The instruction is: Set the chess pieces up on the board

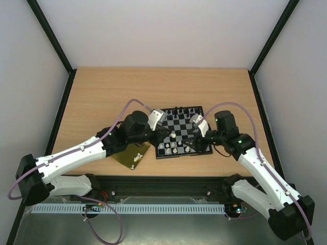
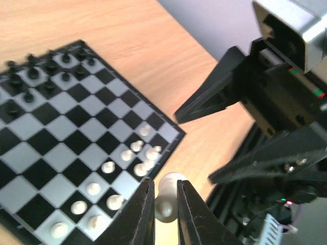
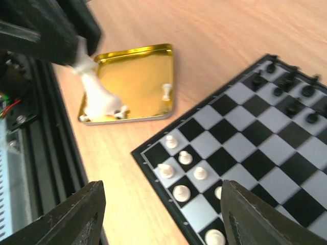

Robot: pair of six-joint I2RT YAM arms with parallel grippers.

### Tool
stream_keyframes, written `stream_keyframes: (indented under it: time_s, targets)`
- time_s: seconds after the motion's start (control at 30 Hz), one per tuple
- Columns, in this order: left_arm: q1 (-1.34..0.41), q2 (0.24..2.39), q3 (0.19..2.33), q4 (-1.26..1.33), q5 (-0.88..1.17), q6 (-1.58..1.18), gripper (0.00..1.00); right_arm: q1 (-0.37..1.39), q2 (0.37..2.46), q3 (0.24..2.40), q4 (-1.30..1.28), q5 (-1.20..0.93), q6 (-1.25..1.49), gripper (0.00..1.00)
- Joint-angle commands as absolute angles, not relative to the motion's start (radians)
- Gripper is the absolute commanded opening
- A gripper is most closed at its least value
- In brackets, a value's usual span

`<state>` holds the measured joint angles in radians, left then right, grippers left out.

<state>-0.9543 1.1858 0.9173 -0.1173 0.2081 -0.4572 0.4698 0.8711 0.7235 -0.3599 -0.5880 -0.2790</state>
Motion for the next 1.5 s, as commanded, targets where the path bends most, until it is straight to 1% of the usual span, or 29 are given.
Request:
stream_keyframes:
  time_s: [0.0, 0.17, 0.23, 0.3, 0.4, 0.6, 0.87, 1.23, 1.47]
  targets:
    - [-0.949, 1.184, 1.001, -0.347, 0.013, -0.378, 0.05, 0.362, 0.873, 0.743, -0.344, -0.627, -0.220, 0.64]
    - [-0.968, 1.246, 1.082, -0.464, -0.053, -0.313, 0.05, 0.253, 0.941, 0.804, -0.313, -0.494, -0.112, 0.64]
    - [-0.982, 1.279, 1.121, -0.492, -0.067, -0.292, 0.05, 0.191, 0.971, 0.819, -0.308, -0.477, -0.075, 0.63]
    - [-1.003, 1.329, 1.155, -0.516, -0.084, -0.271, 0.05, 0.150, 0.980, 0.805, -0.284, -0.464, -0.054, 0.63]
    - [-1.045, 1.403, 1.203, -0.541, -0.115, -0.247, 0.05, 0.126, 0.961, 0.772, -0.265, -0.389, -0.056, 0.63]
    - [-1.120, 1.564, 1.272, -0.554, -0.143, -0.205, 0.06, 0.101, 0.917, 0.743, -0.263, -0.319, -0.057, 0.66]
    - [-1.174, 1.751, 1.345, -0.561, -0.171, -0.185, 0.06, 0.087, 0.914, 0.738, -0.266, -0.281, -0.059, 0.67]
    - [-1.177, 1.877, 1.414, -0.538, -0.167, -0.184, 0.07, 0.087, 0.891, 0.732, -0.269, -0.294, -0.067, 0.67]
    - [-1.175, 1.918, 1.430, -0.538, -0.177, -0.180, 0.07, 0.087, 0.894, 0.732, -0.270, -0.297, -0.072, 0.67]
